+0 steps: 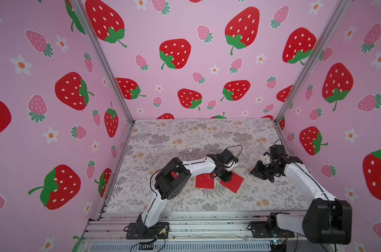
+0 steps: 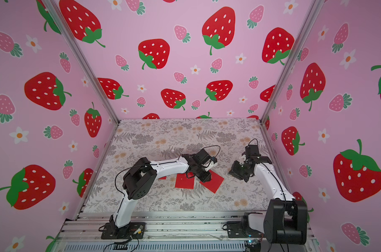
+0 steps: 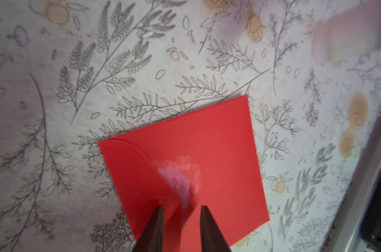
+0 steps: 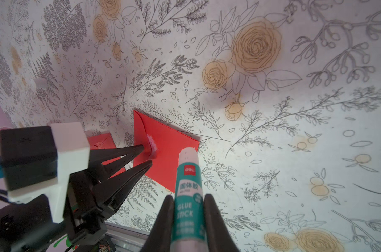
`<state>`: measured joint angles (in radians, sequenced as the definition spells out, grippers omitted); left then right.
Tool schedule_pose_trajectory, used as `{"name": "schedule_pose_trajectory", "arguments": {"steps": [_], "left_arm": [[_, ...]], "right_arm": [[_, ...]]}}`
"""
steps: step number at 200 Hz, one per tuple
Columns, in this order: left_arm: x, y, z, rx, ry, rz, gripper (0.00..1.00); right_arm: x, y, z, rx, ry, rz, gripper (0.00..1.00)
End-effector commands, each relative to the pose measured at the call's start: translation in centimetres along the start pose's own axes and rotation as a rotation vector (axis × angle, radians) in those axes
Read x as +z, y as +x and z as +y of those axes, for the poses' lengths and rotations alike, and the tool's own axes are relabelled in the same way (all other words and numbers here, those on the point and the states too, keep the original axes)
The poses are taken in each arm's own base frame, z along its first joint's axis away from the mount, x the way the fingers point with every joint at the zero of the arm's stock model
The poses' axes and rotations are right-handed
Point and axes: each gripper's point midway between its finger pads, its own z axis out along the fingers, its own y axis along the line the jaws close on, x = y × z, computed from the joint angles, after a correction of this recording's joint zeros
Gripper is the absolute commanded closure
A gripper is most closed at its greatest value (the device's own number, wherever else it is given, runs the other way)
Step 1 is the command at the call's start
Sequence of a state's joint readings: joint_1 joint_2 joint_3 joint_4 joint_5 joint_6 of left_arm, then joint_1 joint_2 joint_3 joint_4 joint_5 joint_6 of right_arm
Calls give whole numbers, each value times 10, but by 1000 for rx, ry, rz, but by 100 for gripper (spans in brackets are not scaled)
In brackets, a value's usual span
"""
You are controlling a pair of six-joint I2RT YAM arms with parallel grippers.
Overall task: Seal the envelope with a glue stick
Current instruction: Seal the envelope at the center of the board.
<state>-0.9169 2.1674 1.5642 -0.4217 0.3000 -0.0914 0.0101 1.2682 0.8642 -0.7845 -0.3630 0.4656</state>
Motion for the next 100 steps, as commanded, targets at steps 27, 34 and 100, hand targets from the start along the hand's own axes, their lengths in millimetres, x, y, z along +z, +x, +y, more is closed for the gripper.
{"name": "schedule_pose_trajectory", "arguments": {"steps": [27, 34, 100], "left_arm": [[2, 9, 6, -119, 83, 27, 66], [2, 10, 7, -125, 86, 25, 69], [5, 22, 25, -76, -27, 97, 77]], "right_arm": [[5, 1, -1, -7, -10, 12, 100], [5, 0, 0, -10, -13, 7, 100], [-12, -12, -1, -17, 27, -75, 100]]}}
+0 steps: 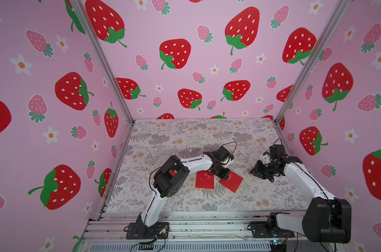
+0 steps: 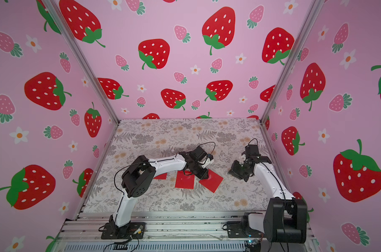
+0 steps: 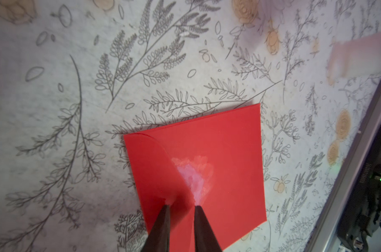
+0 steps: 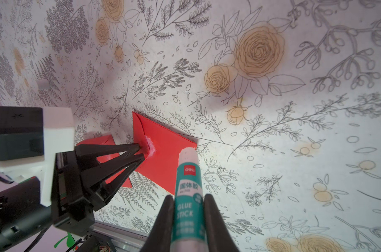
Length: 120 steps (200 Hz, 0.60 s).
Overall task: Seal the envelope with a glue stick
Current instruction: Seal the envelope at the center of the board.
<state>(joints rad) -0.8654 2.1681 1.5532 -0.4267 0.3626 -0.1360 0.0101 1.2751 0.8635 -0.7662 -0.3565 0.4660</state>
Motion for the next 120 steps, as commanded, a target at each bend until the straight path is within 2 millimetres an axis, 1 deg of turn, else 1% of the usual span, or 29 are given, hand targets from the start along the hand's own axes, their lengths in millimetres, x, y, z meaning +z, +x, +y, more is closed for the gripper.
{"name": "schedule_pose_trajectory", "arguments": {"steps": [1, 20, 37, 41, 44, 68, 81, 120], "left_arm": [[9, 20, 12, 15, -74, 93, 77], [14, 29, 17, 56, -147, 140, 78], [18, 38, 22, 95, -214, 193, 78], [20, 41, 21, 101, -216, 206, 78], [20, 42, 24, 108, -245, 212, 78], [24, 54, 31, 155, -333, 272, 82], [26, 62, 34, 173, -364, 311, 82], [37, 87, 29, 235, -399, 417, 81]], "right_arm": [[-14, -9, -1, -15, 26, -66, 100], [-25, -17, -1, -27, 41, -126, 100], [-31, -22, 1, -32, 42, -152, 100], [-32, -22, 1, -33, 43, -153, 100], [-32, -23, 1, -35, 41, -154, 100], [-32, -23, 1, -33, 40, -153, 100], [-32, -23, 2, -33, 35, -152, 100], [-35, -24, 4, -39, 26, -161, 100]]}}
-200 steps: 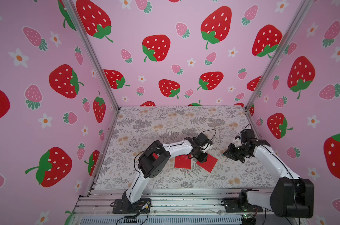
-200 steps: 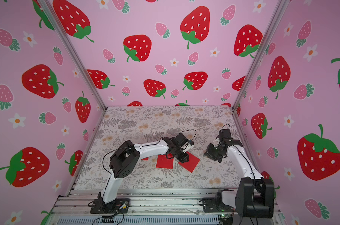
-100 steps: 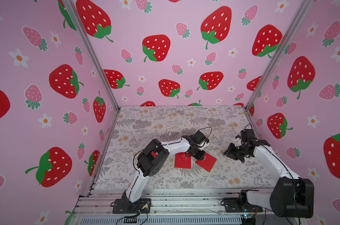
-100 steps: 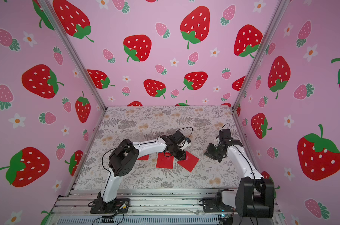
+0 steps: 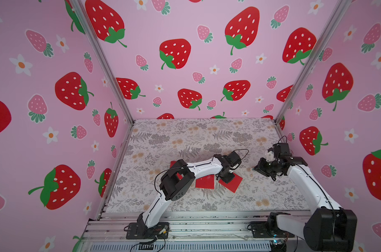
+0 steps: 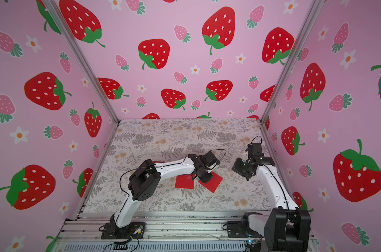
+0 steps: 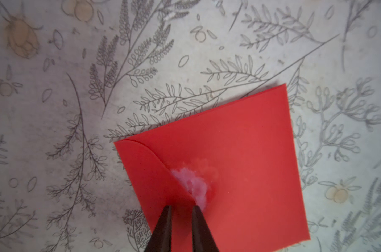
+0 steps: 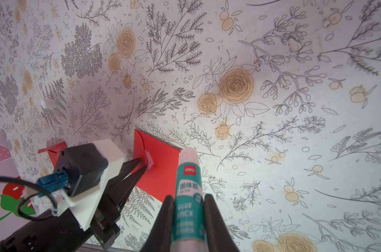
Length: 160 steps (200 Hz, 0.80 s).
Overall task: Seal the envelope with a glue stick
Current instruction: Seal the envelope at the center of the board.
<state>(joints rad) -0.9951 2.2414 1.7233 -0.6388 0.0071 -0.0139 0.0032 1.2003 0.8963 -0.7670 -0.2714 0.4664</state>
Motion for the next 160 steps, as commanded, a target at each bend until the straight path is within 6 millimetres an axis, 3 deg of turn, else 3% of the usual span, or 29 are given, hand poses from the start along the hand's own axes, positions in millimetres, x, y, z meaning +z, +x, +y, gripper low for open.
{"name": "schedule_pose_trajectory", "arguments": {"steps": [1, 22, 35, 75, 102, 160], "left_arm": [[44, 81, 0, 64, -54, 307, 81], [51, 92, -3, 96, -63, 355, 82], [49, 85, -4, 97, -54, 329, 82], [0, 12, -9, 70, 30, 41, 80], [-24, -18, -9, 76, 46, -57, 80], [-21, -7, -5, 78, 35, -32, 81]], "right_arm": [[-10, -7, 3, -12, -5, -30, 100], [-13, -10, 2, -13, -2, -49, 100], [-14, -12, 4, -18, -4, -53, 100], [-15, -9, 2, -12, 8, -34, 100], [-18, -11, 2, -23, 21, -32, 100], [-16, -10, 1, -28, 23, -14, 100]]}}
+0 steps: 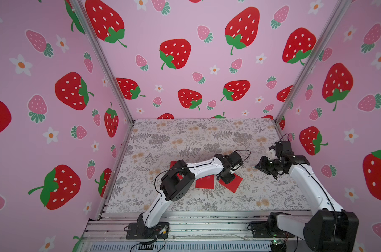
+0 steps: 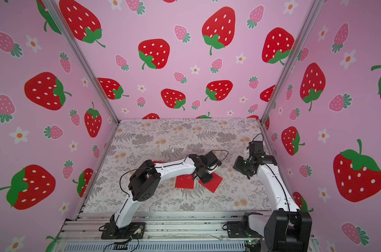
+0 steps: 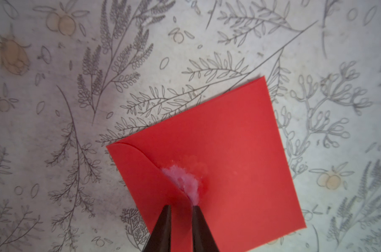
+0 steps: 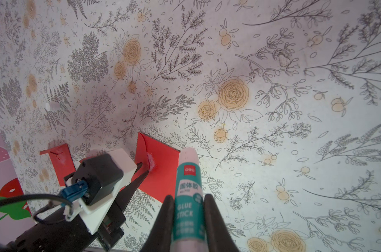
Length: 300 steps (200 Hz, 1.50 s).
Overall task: Seal the envelope with a glue stick
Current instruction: Seal the envelope at the center of the board.
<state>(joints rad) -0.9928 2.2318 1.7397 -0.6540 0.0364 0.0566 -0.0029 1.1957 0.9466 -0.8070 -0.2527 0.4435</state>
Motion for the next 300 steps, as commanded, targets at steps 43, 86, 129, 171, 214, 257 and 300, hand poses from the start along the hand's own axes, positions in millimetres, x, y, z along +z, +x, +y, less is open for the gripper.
{"name": "schedule_pose_trajectory", "arguments": {"steps": [43, 86, 129, 171, 214, 257, 300], "left_arm": [[-8, 6, 4, -17, -22, -12, 84], [-21, -7, -2, -36, 42, -72, 80], [-19, -4, 4, -57, 39, -68, 82], [-5, 11, 9, -36, 4, -7, 85], [17, 43, 1, -24, 13, 78, 86], [34, 69, 6, -3, -42, 162, 86], [23, 51, 8, 14, -64, 121, 86]], "right_arm": [[-2, 0, -1, -6, 8, 20, 100], [0, 1, -2, -3, 10, 28, 100], [0, 1, -2, -3, 11, 29, 100], [1, 3, -2, -3, 10, 37, 100], [1, 3, -3, -6, 15, 38, 100], [1, 2, -2, -8, 11, 40, 100], [0, 2, -1, -8, 7, 37, 100]]}}
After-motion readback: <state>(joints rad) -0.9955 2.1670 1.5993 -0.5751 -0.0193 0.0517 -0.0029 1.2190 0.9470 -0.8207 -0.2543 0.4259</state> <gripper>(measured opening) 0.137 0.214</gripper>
